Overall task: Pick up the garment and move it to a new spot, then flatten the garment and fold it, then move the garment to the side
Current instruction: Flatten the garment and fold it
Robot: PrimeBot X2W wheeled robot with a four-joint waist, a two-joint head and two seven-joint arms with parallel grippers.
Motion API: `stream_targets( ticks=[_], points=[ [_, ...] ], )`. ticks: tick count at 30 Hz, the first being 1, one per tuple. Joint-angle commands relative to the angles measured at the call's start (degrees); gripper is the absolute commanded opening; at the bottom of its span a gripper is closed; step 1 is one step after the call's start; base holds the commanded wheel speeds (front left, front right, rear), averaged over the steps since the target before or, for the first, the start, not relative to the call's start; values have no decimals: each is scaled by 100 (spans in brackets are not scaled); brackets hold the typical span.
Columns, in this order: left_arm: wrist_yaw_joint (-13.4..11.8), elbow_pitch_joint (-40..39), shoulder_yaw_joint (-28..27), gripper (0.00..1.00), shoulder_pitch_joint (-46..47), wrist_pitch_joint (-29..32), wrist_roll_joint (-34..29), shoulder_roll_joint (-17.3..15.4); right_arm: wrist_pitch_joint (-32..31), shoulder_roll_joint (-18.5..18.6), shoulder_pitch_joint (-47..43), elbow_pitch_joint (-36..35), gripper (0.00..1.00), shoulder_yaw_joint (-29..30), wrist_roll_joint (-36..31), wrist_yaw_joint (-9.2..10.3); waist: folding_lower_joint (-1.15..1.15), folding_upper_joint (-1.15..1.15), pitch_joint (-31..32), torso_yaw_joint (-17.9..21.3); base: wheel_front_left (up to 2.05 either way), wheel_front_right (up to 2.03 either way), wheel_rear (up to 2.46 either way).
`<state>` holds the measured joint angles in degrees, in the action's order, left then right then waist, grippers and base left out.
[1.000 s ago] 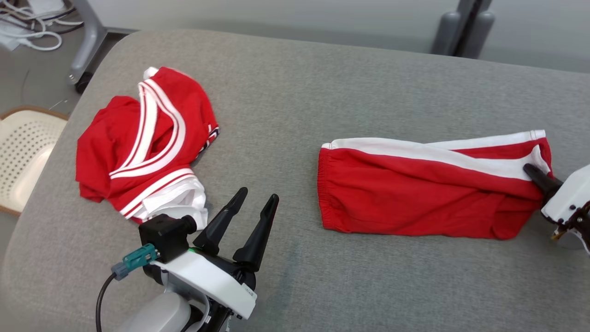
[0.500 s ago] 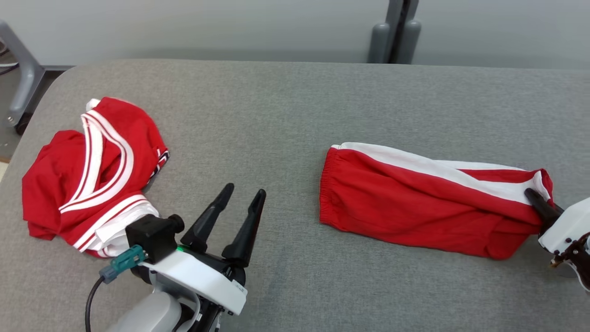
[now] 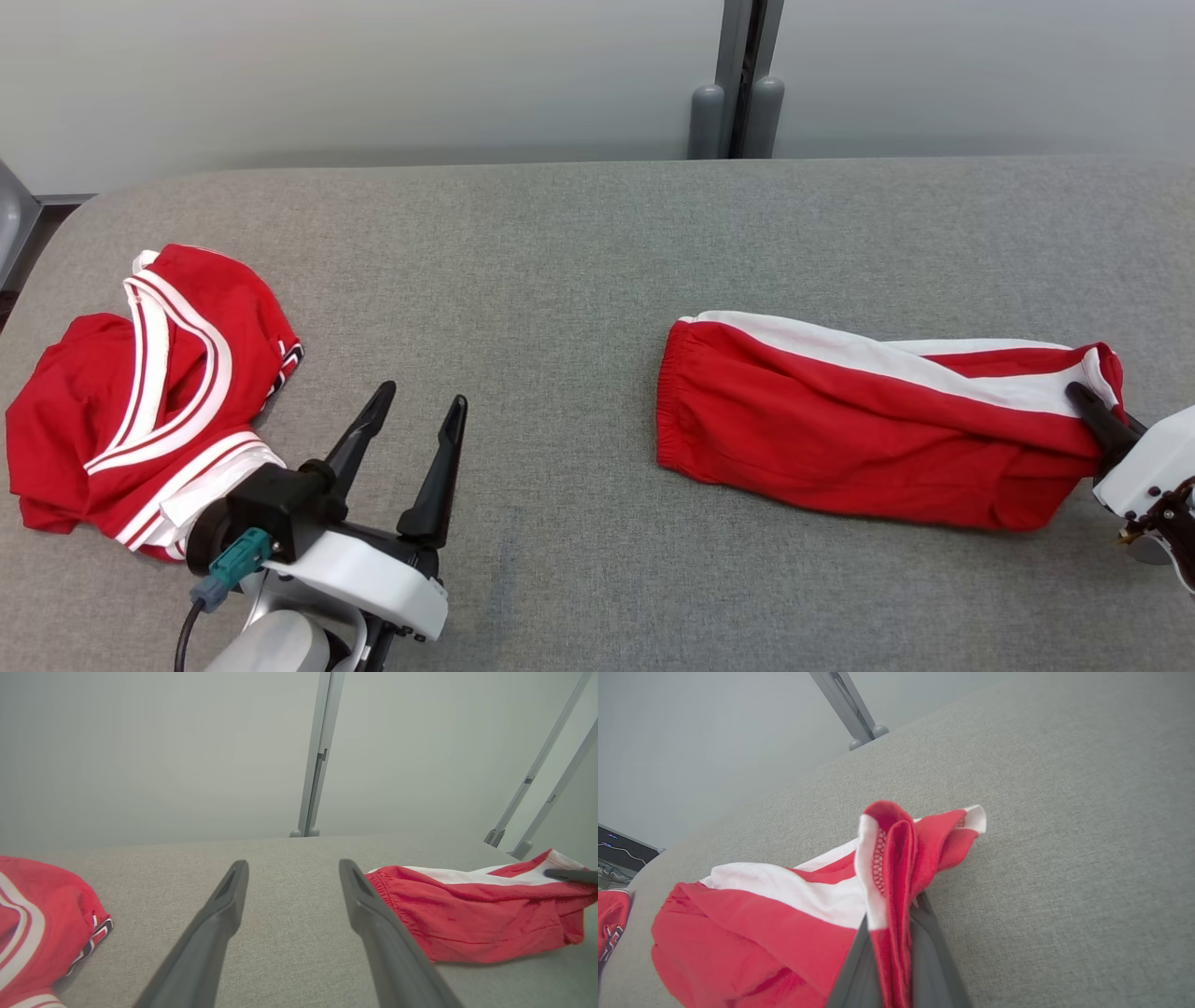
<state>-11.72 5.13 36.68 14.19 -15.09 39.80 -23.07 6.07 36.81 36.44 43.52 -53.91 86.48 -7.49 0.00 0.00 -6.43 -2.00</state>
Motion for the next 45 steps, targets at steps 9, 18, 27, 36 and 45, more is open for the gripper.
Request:
stream_targets(
  ticks=[9, 18, 27, 36, 45],
  points=[
    [61, 131, -505, 100, -373, -16, -525, 245, -28, 109, 39, -67, 0, 8, 50, -2, 0, 0, 32, -46, 0, 0, 0],
    [360, 308, -784, 100, -556, -15, -723, 538, -295, 215, 258, -730, 0, -104, -45, -2, 0, 0, 48, -194, 0, 0, 0],
    [578, 450, -987, 100, -618, -16, -930, 813, -396, 55, 399, -1560, 0, -106, 43, -2, 0, 0, 42, -491, 0, 0, 0],
    [797, 589, -1127, 100, -626, -13, -1116, 1062, -522, -494, 437, -1404, 0, -7, 437, -2, 0, 0, -25, -952, 0, 0, 0],
    [1006, 757, -1302, 100, -666, -13, -1276, 1242, -716, -877, 524, -681, 0, -34, 555, -3, 0, 0, -100, -1421, 0, 0, 0]
  ],
)
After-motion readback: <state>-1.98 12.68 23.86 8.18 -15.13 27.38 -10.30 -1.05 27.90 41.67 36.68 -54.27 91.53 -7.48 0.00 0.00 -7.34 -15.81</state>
